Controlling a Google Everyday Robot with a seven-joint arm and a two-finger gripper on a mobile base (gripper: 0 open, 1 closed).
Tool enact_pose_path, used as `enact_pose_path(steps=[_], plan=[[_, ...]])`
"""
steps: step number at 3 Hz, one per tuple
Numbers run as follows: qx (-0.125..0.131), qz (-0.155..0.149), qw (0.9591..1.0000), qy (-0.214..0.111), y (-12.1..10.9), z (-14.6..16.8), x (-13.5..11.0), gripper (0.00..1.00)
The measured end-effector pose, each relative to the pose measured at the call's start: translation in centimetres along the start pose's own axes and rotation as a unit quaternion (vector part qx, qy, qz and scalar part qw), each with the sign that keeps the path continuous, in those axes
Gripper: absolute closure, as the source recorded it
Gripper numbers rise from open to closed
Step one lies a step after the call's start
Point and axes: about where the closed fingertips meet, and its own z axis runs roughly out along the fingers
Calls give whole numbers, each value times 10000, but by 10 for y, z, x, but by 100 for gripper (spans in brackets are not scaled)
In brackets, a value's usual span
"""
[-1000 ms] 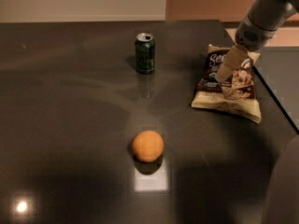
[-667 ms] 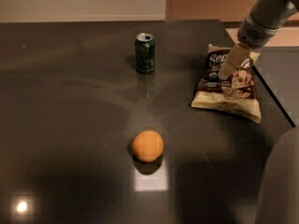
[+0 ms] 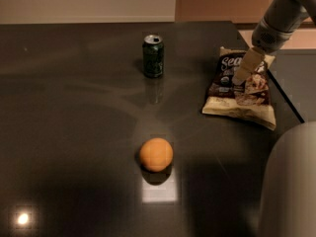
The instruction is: Move brown chip bag near orange
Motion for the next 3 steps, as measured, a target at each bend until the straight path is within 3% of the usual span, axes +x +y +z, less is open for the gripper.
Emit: enact_pose_path(steps=[1,3], plan=[[-45,0,10000,24,-3,6,1,18],[-128,-65,9999,-12,2,5,-3,64]])
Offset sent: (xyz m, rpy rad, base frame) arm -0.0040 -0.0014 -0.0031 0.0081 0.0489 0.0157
